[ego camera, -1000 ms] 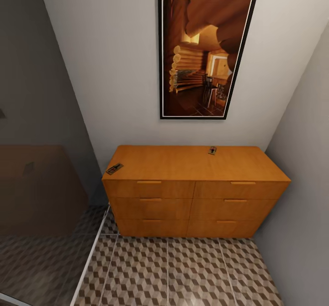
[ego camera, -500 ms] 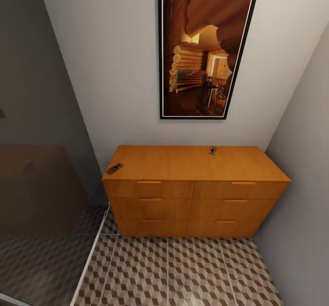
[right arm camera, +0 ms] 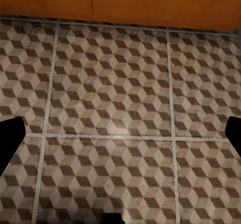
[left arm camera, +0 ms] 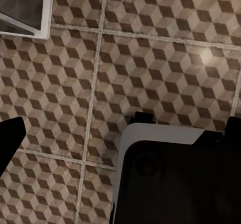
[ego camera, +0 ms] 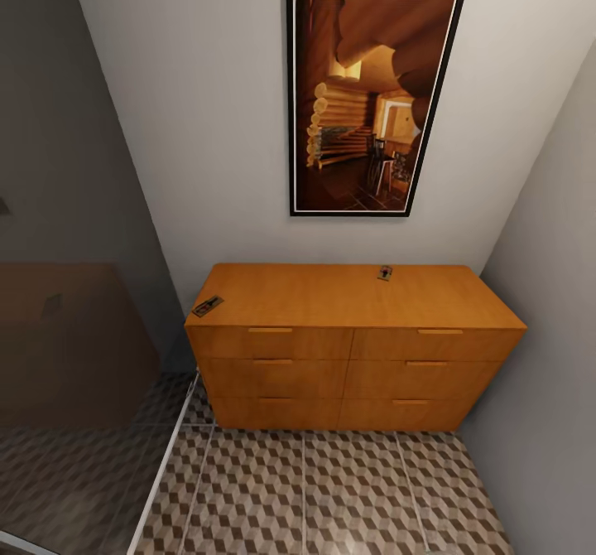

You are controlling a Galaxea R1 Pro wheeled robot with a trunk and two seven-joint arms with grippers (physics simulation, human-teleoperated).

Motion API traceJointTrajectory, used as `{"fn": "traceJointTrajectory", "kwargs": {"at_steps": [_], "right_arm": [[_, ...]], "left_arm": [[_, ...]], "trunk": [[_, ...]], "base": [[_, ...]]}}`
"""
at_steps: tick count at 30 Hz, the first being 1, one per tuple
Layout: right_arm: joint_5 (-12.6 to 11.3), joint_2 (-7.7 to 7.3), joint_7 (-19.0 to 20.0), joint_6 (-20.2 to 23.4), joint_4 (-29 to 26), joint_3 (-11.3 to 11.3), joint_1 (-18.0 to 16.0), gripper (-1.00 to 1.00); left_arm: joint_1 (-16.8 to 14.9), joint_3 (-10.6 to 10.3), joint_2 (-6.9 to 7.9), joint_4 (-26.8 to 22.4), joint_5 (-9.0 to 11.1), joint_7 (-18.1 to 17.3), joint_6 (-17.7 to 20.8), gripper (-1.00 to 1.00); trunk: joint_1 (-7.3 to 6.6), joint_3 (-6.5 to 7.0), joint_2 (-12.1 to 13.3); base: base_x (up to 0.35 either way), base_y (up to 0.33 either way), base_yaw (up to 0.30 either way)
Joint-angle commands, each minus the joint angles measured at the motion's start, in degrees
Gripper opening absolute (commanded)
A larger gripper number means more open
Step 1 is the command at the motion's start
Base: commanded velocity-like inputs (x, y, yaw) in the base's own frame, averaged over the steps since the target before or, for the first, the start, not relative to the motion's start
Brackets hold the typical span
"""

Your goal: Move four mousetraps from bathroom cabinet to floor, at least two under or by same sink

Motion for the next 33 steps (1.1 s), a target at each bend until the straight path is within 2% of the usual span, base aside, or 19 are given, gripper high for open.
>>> {"fn": "traceJointTrajectory", "kwargs": {"at_steps": [1,6,9,11,12,13,14,15,19,21,22,25,30,33], "right_arm": [[-0.5,-0.06,-0.3,-0.2,0.0,0.5,-0.1,1.0],[-0.5,-0.12,-0.7,0.6,-0.6,0.3,-0.1,1.0],[-0.4,-0.09,-1.3,3.0,-5.2,0.2,-0.1,1.0],[-0.4,-0.08,-2.1,7.8,-10.6,0.2,-0.1,1.0],[-0.4,-0.08,-3.5,18.1,-19.0,0.2,-0.1,1.0],[-0.4,-0.08,-4.2,23.4,-23.5,0.2,-0.1,1.0],[-0.4,-0.08,-4.5,25.8,-25.9,0.2,-0.1,1.0],[-0.4,-0.07,-5.2,30.0,-30.5,0.2,-0.1,1.0],[-0.3,-0.07,-6.8,37.2,-40.9,0.2,-0.1,1.0],[-0.3,-0.07,-8.1,42.1,-47.7,0.2,-0.1,1.0],[-0.3,-0.07,-9.0,46.1,-51.9,0.2,-0.1,1.0],[-0.3,-0.07,-10.0,50.5,-56.6,0.2,-0.1,1.0],[-0.3,-0.07,-11.7,54.2,-61.8,0.1,-0.4,1.0],[-0.3,-0.07,-12.6,56.1,-63.2,0.1,-1.5,1.0]], "left_arm": [[0.0,-0.5,0.03,0.0,0.5,0.3,-0.2,1.0],[0.0,-0.5,-0.03,0.0,0.5,0.2,-0.1,1.0],[0.0,-0.5,-0.05,0.1,0.5,0.2,-0.2,1.0],[0.0,-0.5,-0.05,0.1,0.5,0.2,-0.2,1.0],[0.0,-0.5,-0.07,0.1,0.5,0.2,-0.2,1.0],[0.0,-0.5,-0.08,0.2,0.5,0.2,-0.2,1.0],[0.0,-0.5,-0.09,0.2,0.5,0.2,-0.2,1.0],[0.0,-0.5,-0.09,0.4,0.5,0.2,-0.2,1.0],[0.0,-0.5,-0.12,0.6,0.5,0.2,-0.2,1.0],[0.0,-0.5,-0.38,0.7,0.5,0.2,-0.2,1.0],[0.0,-0.5,-0.75,0.8,0.5,0.2,-0.2,1.0],[0.0,-0.5,-1.01,0.9,0.5,0.2,-0.2,1.0],[0.0,-0.5,-1.16,1.6,0.5,0.2,-0.2,1.0],[0.0,-0.5,-1.18,1.7,0.5,0.2,-0.2,1.0]], "trunk": [[0.03,-0.11,-0.1],[0.03,-0.11,-0.1],[0.03,-0.11,-0.1],[0.03,-0.11,-0.1],[0.03,-0.11,-0.1],[0.03,-0.11,-0.1],[0.03,-0.11,-0.1],[0.03,-0.11,-0.1],[0.03,-0.11,-0.1],[0.03,-0.11,-0.1],[0.03,-0.11,-0.1],[0.03,-0.11,-0.1],[0.03,-0.11,-0.1],[0.03,-0.11,-0.1]], "base": [[0.0,0.0,0.0],[0.0,0.0,0.0],[0.0,0.0,0.0],[0.0,0.0,0.0],[0.0,0.0,0.0],[0.0,0.0,0.0],[0.0,0.0,0.0],[0.0,0.0,0.0],[0.0,0.0,0.0],[0.0,0.0,0.0],[0.0,0.0,0.0],[0.0,0.0,0.0],[0.0,0.0,0.0],[0.0,0.0,0.0]]}}
